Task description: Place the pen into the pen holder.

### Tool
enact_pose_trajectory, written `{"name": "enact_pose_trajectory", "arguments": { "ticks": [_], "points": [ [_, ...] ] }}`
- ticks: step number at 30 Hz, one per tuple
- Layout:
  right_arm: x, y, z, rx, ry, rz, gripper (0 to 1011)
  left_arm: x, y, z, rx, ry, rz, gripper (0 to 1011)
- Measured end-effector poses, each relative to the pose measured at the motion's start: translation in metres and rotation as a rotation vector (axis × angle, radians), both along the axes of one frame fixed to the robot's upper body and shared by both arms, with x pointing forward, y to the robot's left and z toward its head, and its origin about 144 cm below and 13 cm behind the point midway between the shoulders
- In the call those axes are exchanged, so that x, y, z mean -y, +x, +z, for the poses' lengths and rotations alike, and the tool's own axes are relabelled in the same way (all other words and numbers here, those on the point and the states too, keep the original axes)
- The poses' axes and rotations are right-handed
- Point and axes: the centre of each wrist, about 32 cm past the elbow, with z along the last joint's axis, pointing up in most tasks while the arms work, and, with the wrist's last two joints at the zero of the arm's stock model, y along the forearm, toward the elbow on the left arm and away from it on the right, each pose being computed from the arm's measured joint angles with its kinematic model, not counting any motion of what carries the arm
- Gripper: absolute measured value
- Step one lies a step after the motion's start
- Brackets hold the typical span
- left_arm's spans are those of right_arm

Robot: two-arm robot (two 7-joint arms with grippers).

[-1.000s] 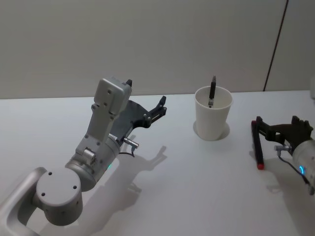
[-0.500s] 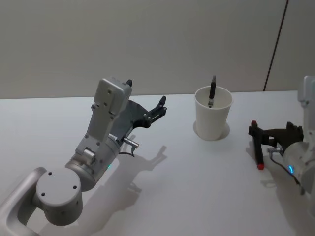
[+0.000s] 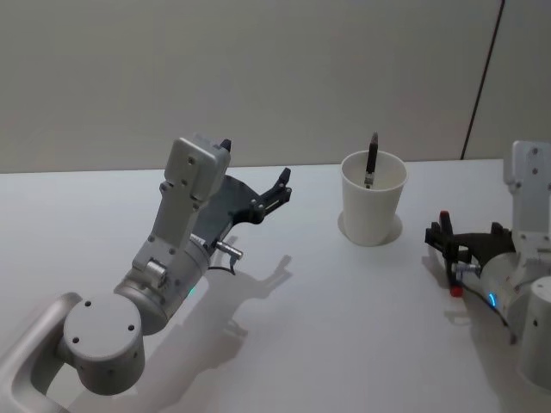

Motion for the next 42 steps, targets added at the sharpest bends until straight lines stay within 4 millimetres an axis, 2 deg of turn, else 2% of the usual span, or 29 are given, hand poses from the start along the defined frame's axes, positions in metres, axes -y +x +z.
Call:
{"name": "enact_pose_trajectory", "arguments": {
  "ticks": [42],
  "points": [
    [-0.013,0.010,-0.016,-0.044,-0.006,0.002,1001,0.000,0.000,0.000,0.000,0.000,0.000,1001]
  ]
}}
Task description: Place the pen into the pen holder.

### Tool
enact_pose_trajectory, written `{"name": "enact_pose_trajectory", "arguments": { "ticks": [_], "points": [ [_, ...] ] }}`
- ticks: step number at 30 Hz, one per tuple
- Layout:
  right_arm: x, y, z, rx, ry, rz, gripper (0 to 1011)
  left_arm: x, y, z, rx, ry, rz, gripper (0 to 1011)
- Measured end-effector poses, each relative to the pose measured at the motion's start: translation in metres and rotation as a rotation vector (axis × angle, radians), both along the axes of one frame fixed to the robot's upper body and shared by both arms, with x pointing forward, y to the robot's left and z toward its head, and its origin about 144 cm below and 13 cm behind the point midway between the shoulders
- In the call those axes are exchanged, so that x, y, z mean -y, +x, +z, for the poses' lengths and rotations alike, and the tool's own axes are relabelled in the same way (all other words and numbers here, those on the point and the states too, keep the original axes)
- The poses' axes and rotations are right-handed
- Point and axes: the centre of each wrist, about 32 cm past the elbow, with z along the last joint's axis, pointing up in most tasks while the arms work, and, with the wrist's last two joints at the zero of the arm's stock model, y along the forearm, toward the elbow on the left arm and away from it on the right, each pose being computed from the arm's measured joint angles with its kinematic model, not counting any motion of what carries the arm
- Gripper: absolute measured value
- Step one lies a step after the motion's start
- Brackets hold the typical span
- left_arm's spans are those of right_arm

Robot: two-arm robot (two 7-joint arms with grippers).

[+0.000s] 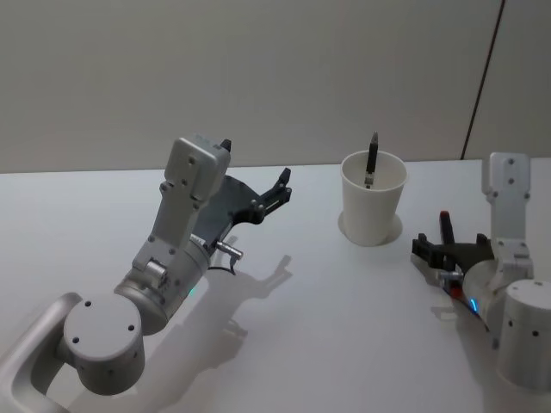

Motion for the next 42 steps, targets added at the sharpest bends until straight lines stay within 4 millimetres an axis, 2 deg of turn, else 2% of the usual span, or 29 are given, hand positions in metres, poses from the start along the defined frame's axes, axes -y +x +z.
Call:
{"name": "enact_pose_trajectory", "arguments": {
  "ticks": [25,30,33,35,38,41,42],
  "points": [
    [-0.0018,-0.0019,-0.0030,-0.009,0.013,-0.012,994,0.0000,0.0000,0.0000,0.000,0.000,0.000,1001],
    [-0.0017,-0.0020,-0.0031,-0.010,0.014,-0.013,907,0.0000,0.0000,0.0000,0.000,0.000,0.000,1001],
    [-0.0018,-0.0021,-0.0032,-0.010,0.015,-0.013,787,0.0000,0.0000,0.0000,0.000,0.000,0.000,1001],
    [-0.0018,-0.0021,-0.0032,-0.010,0.015,-0.013,770,0.0000,0.0000,0.0000,0.000,0.000,0.000,1001],
    [-0.0019,-0.0021,-0.0033,-0.010,0.015,-0.013,688,0.0000,0.0000,0.0000,0.000,0.000,0.000,1001],
    [-0.0020,-0.0022,-0.0034,-0.011,0.015,-0.014,550,0.0000,0.0000,0.0000,0.000,0.000,0.000,1001],
    [-0.0020,-0.0023,-0.0035,-0.011,0.015,-0.014,533,0.0000,0.0000,0.0000,0.000,0.000,0.000,1001]
  ]
}}
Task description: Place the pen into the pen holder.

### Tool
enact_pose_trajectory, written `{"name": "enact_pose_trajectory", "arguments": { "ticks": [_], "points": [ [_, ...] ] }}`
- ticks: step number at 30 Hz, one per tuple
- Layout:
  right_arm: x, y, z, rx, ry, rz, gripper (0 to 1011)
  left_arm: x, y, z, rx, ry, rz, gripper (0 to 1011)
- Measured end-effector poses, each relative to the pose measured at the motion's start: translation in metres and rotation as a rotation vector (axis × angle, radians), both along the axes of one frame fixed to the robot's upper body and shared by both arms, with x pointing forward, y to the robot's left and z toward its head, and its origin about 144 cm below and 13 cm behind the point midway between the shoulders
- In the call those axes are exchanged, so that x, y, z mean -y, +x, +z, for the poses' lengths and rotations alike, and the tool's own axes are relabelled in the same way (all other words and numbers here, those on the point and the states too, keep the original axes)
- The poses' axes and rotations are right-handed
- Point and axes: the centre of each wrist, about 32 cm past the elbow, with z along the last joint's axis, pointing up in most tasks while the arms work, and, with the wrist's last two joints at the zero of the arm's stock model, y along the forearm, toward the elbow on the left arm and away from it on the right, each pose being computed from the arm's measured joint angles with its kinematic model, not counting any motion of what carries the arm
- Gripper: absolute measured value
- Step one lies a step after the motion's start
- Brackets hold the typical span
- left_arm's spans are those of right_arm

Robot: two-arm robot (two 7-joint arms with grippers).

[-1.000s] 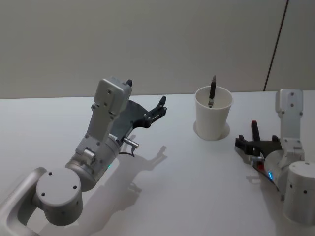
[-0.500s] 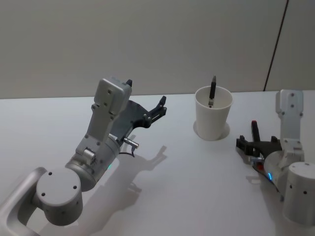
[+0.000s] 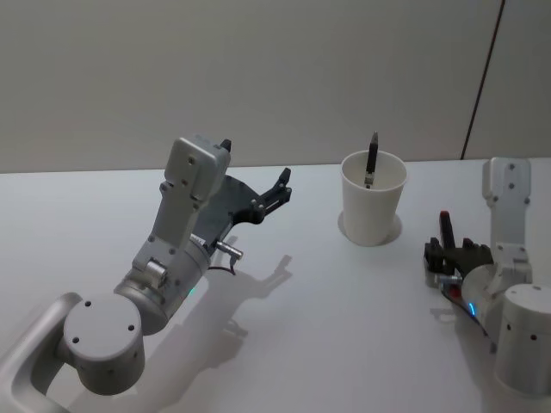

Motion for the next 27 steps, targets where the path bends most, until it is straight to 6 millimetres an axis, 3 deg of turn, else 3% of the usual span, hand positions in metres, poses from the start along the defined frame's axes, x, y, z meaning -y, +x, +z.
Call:
{"name": "enact_pose_trajectory", "arguments": {
  "ticks": [3,9,12,27],
  "points": [
    [-0.0001,0.0000,0.0000,0.000,0.000,0.000,476,0.0000,0.0000,0.0000,0.000,0.000,0.000,1001],
    [-0.0001,0.0000,0.0000,0.000,0.000,0.000,225,0.0000,0.0000,0.0000,0.000,0.000,0.000,1001],
    [-0.0001,0.0000,0.0000,0.000,0.000,0.000,175,0.0000,0.0000,0.0000,0.000,0.000,0.000,1001],
    [0.0000,-0.0004,0.0000,0.007,0.002,0.004,175,0.0000,0.0000,0.0000,0.000,0.000,0.000,1001]
  ]
}}
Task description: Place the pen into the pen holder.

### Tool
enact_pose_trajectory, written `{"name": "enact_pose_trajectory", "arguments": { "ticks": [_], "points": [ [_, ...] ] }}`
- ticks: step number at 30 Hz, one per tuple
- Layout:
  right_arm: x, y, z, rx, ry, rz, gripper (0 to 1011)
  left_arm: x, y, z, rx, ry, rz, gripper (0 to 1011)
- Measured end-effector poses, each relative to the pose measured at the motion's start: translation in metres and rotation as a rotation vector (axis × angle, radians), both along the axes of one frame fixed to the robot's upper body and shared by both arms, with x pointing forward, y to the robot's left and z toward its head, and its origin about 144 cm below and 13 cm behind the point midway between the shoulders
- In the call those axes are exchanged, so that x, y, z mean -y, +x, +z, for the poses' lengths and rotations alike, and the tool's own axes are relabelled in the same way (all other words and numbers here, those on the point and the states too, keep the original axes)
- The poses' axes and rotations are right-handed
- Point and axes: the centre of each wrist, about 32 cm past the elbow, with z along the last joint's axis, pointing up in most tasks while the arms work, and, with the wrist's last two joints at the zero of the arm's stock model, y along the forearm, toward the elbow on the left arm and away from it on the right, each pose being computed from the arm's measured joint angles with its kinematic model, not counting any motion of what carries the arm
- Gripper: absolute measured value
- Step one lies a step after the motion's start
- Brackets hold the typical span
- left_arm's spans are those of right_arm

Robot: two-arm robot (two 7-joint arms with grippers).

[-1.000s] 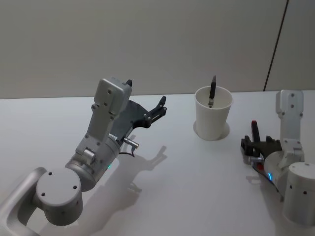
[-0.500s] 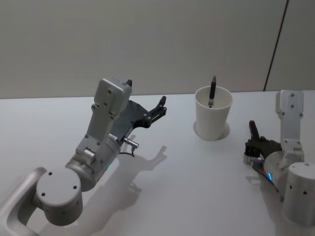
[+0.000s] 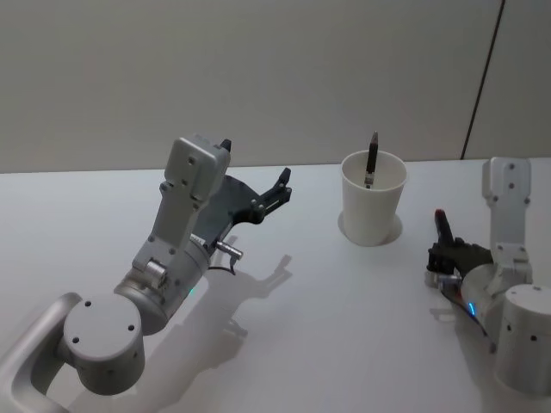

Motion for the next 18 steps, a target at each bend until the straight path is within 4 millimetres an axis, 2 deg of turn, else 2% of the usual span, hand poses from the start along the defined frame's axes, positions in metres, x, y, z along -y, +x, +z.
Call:
{"name": "enact_pose_trajectory", "arguments": {
  "ticks": [18],
  "points": [
    [0.0045,-0.0086,0.0043,0.167,0.013,0.044,175,0.0000,0.0000,0.0000,0.000,0.000,0.000,1001]
  ]
}}
